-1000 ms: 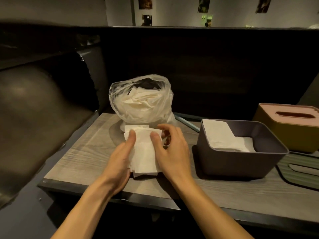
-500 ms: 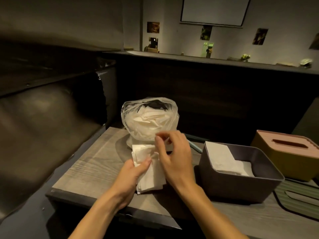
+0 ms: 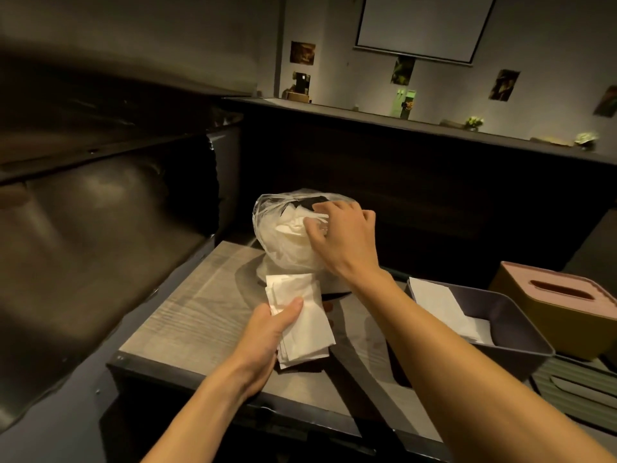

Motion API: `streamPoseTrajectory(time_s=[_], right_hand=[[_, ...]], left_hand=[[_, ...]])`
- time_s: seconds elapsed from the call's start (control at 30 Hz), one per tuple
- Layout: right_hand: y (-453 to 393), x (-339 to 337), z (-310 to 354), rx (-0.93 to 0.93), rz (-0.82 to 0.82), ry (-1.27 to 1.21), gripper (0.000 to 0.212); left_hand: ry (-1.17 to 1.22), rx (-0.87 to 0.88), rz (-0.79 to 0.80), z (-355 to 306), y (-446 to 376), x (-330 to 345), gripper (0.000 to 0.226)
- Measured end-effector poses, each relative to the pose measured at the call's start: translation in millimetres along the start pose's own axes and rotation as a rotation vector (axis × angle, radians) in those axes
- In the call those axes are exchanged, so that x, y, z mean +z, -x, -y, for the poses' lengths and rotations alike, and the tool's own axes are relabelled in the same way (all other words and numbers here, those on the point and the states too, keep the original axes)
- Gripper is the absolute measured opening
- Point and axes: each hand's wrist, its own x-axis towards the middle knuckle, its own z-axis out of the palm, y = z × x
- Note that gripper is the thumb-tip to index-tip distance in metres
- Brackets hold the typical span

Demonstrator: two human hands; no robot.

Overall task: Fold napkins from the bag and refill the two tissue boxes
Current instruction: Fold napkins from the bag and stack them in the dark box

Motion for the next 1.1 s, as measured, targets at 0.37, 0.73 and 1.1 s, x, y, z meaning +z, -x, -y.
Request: streamPoseTrajectory(time_s=[0.37,0.73,1.1], right_hand=[[-24.6,-7.4,16.2,0.064,0.187,0.072,0.026],[-15.5,-18.3,12.2,0.249,0.244,-0.134,0.028],[-16.0,-17.4,-5.0,0.288,0.135,-0.318,0.042]], left_hand=[[-0.003,0.021,0.013,-0.2,0.2,-1.8,0.022],[0.017,-0.003,0.025,-1.5,2.3,-3.5,0.033],[0.035,-0.005,0.048,-3.7,3.3,-2.3,0.026]])
